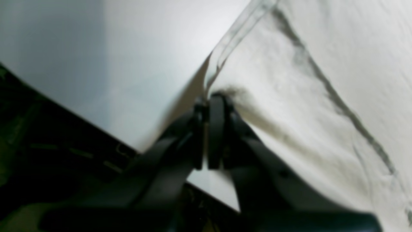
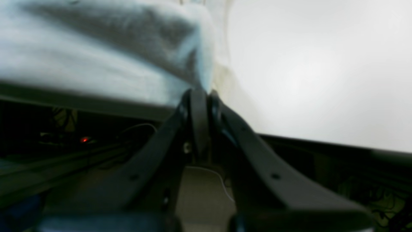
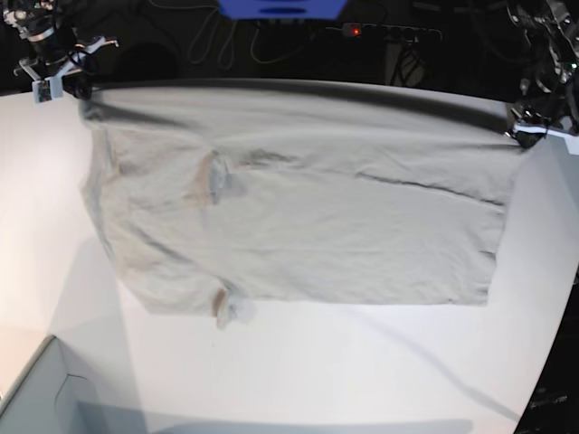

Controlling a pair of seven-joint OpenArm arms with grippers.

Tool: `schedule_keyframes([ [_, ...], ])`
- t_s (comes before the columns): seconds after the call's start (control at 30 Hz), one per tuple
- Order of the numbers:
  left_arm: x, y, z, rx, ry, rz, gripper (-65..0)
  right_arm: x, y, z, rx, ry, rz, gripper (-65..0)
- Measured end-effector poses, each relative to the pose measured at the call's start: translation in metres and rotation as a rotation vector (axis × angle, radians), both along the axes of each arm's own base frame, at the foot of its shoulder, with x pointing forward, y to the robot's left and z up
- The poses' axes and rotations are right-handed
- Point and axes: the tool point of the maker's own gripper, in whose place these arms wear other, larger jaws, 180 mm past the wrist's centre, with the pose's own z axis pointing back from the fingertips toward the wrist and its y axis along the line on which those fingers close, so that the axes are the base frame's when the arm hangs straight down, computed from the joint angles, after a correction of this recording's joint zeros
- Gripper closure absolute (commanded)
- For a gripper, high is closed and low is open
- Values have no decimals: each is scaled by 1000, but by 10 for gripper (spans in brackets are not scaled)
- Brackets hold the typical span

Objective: Layout the t-shirt on the table in an organized manner, then fold the t-shirt properly
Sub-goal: 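Lay the shirt flat across the table, pulling it toward the arm bases, then release the shirt and grasp its side edges with both grippers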

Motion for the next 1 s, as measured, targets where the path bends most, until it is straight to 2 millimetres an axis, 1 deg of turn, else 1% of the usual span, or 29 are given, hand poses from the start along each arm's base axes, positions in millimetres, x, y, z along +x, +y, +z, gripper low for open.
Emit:
schedule_keyframes([
  [0.17,0,0,0,1,-1,0,-6,0,0,0,0,1,0,0],
  [0.2,0,0,0,0,0,0,-13,0,0,0,0,1,0,-7],
  [0.23,0,0,0,-1,2,0,-29,0,0,0,0,1,0,-31],
  [0.3,-3,-2,-2,-11,25,-11,-89,-1,0,-1,-1,7,-1,-99],
  [0.4,-9,-7,-7,-37,85,-39,-217,-7,-2,-6,-16,68,1,-215],
  [0.47,-9,-8,-3,-30,93,-52,-300,-3,-3,1,-35,59,9,-277],
  [0.5,-6,-8,3,-16,79,-59,-334,1,-8,9,-53,39,4,-298],
  [0.57,-1,-4,17,8,43,-56,-374,11,-17,29,-93,-17,-9,-324],
  [0.63,3,5,31,32,4,-27,-405,20,-21,49,-130,-67,-17,-331],
  [0.7,5,14,46,67,-28,-11,-430,30,-21,66,-152,-119,-18,-331],
  [0.77,8,18,55,88,-42,-11,-443,41,-20,76,-166,-154,-11,-333],
  [0.8,12,18,57,90,-48,-13,-450,50,-20,80,-168,-177,-17,-333],
  [0.9,34,19,71,97,-105,-12,-464,86,-21,94,-162,-261,-32,-333],
  [0.97,49,20,81,102,-147,-12,-474,103,-24,98,-163,-267,-49,-333],
  [1.0,55,20,86,104,-166,-10,-480,109,-25,100,-163,-268,-54,-333],
])
